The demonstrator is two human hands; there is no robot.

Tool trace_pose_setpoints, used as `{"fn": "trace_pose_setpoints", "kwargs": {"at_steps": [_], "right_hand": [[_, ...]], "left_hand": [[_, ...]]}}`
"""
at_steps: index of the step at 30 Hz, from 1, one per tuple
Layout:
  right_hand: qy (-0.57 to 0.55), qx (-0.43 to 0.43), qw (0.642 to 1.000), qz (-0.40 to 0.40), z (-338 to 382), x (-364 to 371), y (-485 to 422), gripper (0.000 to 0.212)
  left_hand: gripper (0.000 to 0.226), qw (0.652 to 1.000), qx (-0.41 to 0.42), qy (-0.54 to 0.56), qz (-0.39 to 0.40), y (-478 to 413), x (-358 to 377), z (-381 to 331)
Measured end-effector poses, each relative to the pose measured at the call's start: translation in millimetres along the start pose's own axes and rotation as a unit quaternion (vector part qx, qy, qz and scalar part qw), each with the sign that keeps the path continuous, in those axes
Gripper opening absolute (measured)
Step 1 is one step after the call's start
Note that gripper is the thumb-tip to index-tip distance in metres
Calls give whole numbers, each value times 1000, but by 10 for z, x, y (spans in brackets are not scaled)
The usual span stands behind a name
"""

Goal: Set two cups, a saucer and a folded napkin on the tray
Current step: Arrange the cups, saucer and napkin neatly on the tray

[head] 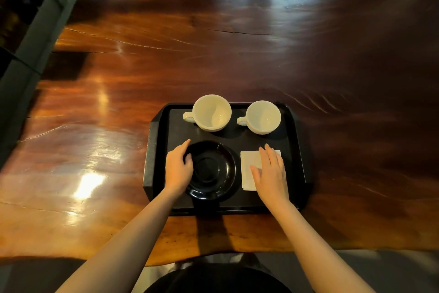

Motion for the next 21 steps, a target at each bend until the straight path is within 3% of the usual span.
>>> {"fn": "trace_pose_setpoints", "kwargs": {"at_steps": [2,7,11,21], "right_hand": [[-75,-28,997,-3,175,-81,-65,51],[-275,-7,951,141,635,63,-350,53],[-298,20,934,198,851,193,-479,59],[-334,33,922,193,857,282,-427,66]], "left_hand": [[44,999,-33,30,-17,-103,-77,-5],[61,986,-106,128,-1,-530,-180,-146],[63,989,-83,109,51,-671,-100,-305],[53,995,-60,61,43,-629,-117,-182]]}}
Point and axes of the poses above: each hand's wrist, its own y-axis away from the middle knuckle, its own x-axis out of the palm, z = x × y, the point moved 9 cm from there along -y, towards the middle knuckle, and after that the axes turned 4 degrees about -y, right-handed, at the moved point
